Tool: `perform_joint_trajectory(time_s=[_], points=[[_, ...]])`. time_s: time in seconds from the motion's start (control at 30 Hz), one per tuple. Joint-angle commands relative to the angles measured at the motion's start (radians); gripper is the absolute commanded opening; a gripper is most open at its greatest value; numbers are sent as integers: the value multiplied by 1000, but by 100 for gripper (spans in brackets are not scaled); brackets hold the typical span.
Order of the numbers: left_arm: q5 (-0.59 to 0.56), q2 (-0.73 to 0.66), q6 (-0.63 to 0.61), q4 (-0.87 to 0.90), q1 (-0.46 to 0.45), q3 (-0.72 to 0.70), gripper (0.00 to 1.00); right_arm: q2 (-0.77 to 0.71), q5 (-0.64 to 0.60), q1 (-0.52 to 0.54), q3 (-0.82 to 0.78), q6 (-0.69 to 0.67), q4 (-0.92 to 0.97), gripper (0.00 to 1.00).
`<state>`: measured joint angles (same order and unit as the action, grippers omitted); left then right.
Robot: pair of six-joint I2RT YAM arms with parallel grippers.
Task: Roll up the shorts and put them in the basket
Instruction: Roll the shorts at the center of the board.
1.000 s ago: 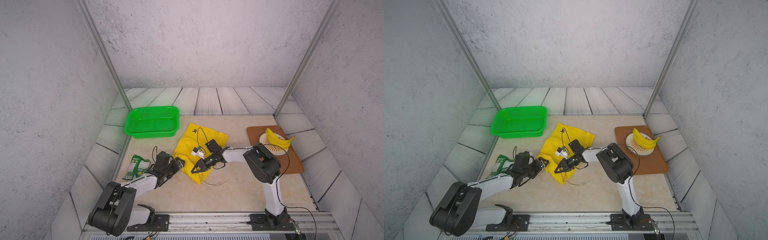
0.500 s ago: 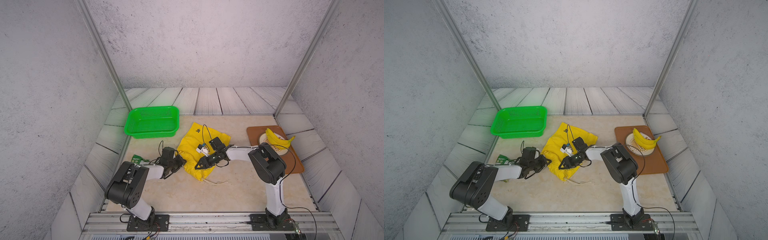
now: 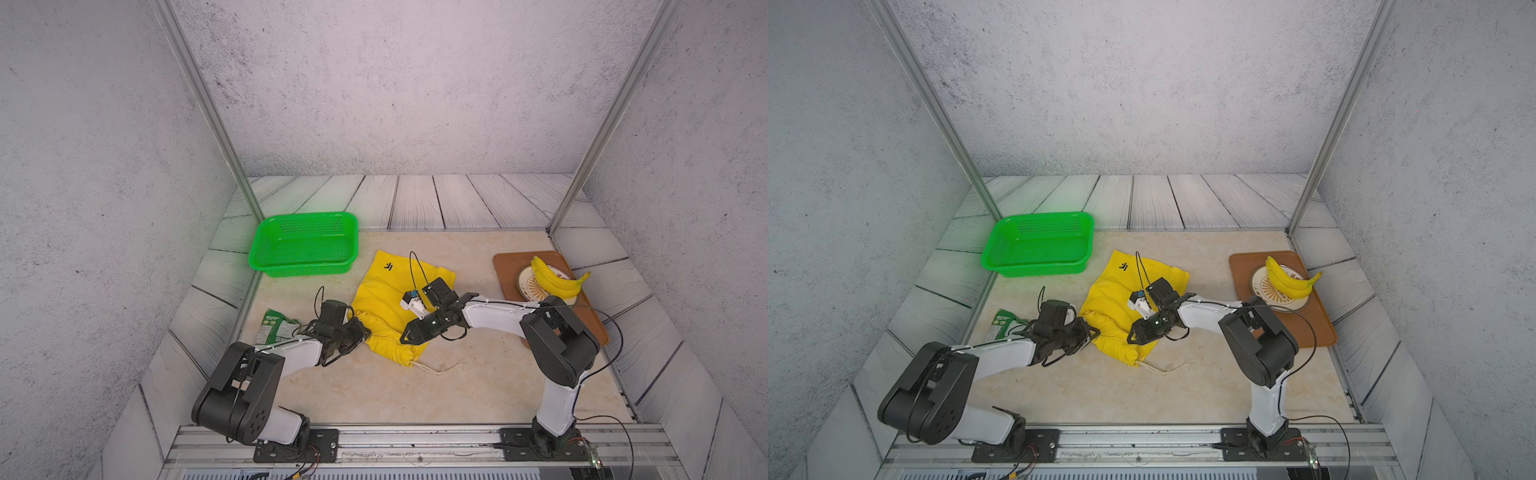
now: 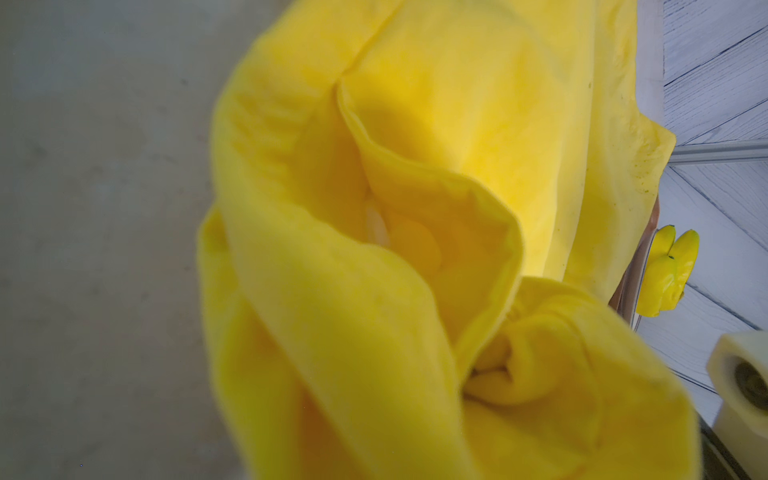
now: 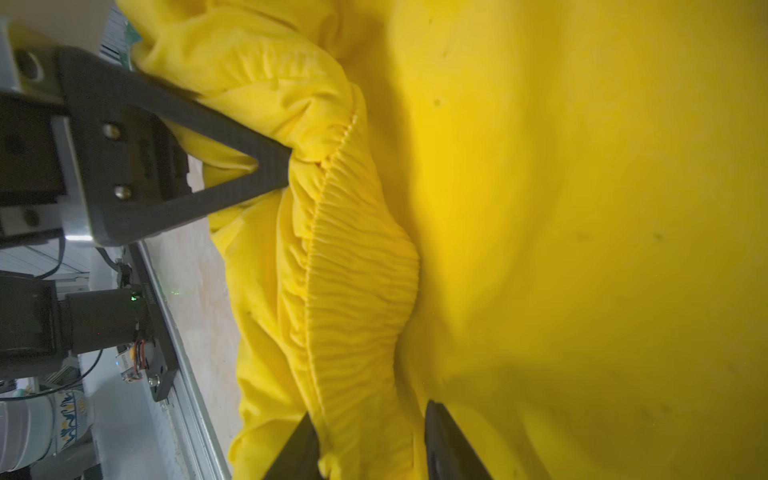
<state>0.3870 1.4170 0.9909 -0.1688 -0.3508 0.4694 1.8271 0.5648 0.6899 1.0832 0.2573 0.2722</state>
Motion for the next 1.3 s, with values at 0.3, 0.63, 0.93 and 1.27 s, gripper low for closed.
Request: perform_joint_trajectory(time_s=[0.3, 0.63, 0.93, 1.27], points=[[-117, -123, -16, 219, 22, -29, 0, -298, -534, 215, -49, -32, 203, 47], [-103, -155, 5, 244, 22, -18, 0, -244, -870, 513, 1, -156, 125, 57], [-82, -154, 12, 248, 22, -7, 0, -110, -1019, 635, 95, -270, 35, 75], [-66, -173, 34, 254, 22, -2, 0, 94, -1130, 671, 168, -361, 11, 76]])
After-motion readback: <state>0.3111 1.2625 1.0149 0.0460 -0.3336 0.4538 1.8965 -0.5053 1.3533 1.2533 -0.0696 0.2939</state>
